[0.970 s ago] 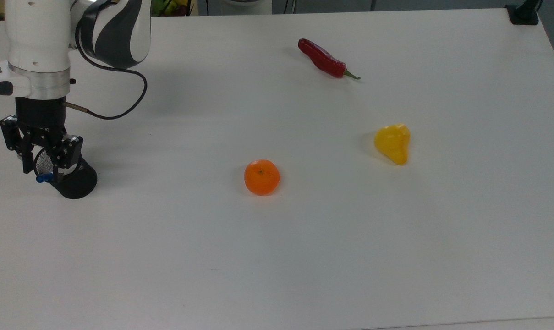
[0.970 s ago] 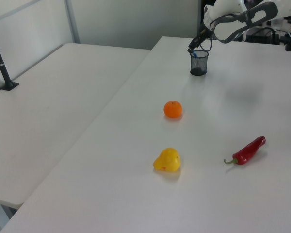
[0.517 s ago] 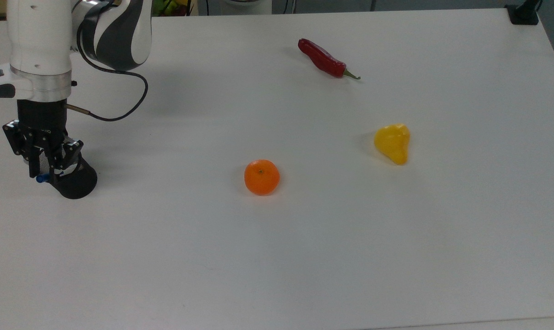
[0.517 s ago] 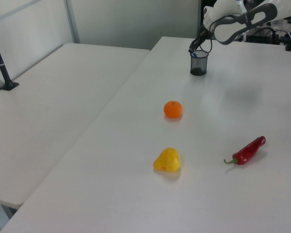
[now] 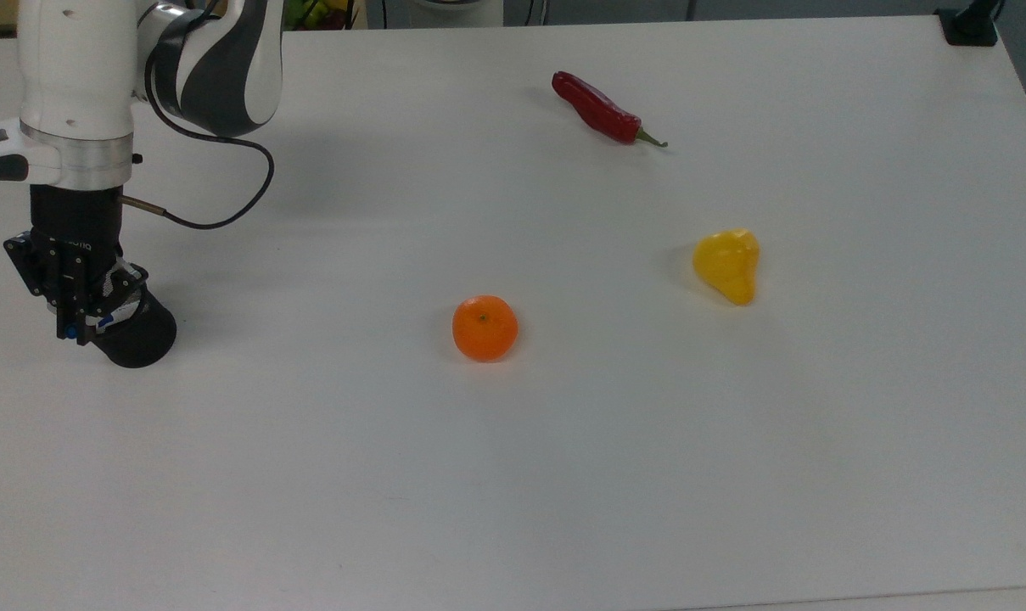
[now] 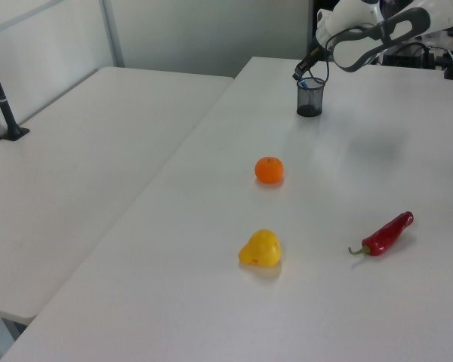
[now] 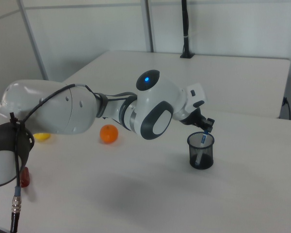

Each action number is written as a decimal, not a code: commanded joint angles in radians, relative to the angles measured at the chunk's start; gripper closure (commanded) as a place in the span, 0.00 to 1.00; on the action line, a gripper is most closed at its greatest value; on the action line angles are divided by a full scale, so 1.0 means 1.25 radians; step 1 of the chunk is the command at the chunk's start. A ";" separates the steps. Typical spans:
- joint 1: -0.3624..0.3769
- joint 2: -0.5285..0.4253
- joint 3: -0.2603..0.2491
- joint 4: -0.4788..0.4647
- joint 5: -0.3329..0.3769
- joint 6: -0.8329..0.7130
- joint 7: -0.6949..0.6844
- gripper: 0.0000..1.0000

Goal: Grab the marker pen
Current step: 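Lift the marker straight up out of the pen cup, then carry the marker toward the orange and lower it to the table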

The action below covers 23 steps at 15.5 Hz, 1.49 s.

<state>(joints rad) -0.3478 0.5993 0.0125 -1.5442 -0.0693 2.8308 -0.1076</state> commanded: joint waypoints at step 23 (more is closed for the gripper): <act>-0.019 -0.272 0.005 0.005 0.000 -0.384 0.017 1.00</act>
<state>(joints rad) -0.3974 0.3361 0.0149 -1.5036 -0.0691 2.5026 -0.1048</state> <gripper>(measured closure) 0.833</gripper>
